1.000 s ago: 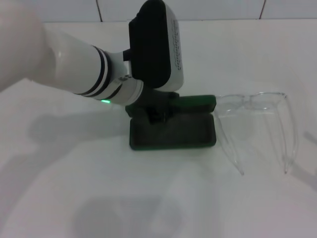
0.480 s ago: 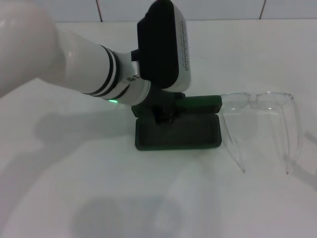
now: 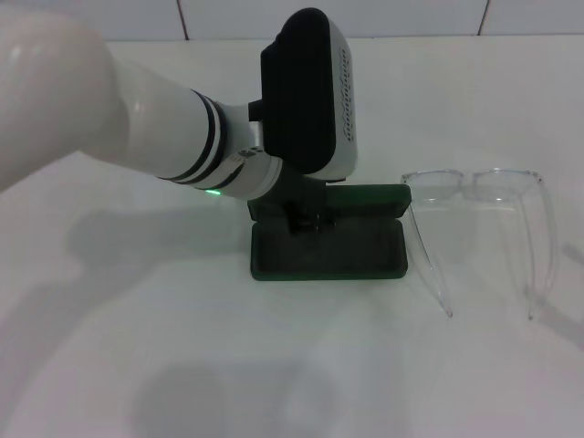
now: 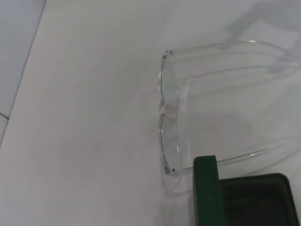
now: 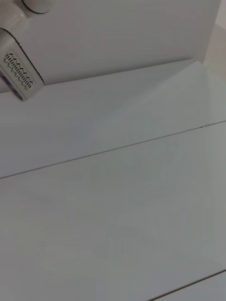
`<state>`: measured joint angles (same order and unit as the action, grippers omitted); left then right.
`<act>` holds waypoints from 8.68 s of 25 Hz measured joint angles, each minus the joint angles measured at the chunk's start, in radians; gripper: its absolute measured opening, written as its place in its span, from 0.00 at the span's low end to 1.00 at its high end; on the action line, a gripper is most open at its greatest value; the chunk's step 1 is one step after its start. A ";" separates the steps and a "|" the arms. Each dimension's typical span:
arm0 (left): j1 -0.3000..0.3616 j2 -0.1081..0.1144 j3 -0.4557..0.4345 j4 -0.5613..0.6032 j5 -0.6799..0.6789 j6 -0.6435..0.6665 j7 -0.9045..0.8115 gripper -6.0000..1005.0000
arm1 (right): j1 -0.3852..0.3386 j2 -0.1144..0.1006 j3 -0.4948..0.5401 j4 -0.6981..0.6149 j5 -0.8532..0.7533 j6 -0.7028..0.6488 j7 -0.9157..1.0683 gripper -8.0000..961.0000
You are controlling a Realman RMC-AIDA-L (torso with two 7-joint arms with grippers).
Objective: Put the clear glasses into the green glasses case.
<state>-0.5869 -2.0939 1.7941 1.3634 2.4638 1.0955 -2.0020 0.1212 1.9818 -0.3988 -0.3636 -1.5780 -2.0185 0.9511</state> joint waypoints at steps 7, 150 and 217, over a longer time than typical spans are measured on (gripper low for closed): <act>0.004 0.000 0.008 0.035 0.001 0.012 -0.004 0.39 | -0.004 0.000 0.000 0.001 -0.001 0.000 0.000 0.91; 0.166 0.006 -0.736 -0.549 -1.135 0.822 0.508 0.06 | 0.443 0.040 -0.720 -0.950 -0.178 0.579 0.695 0.13; 0.181 0.000 -0.670 -0.735 -1.347 0.643 0.713 0.04 | 0.554 0.042 -0.853 -0.532 0.140 0.557 0.462 0.13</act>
<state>-0.4064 -2.0938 1.1246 0.6282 1.1168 1.7380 -1.2886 0.6754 2.0240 -1.2513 -0.8953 -1.4383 -1.4617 1.4132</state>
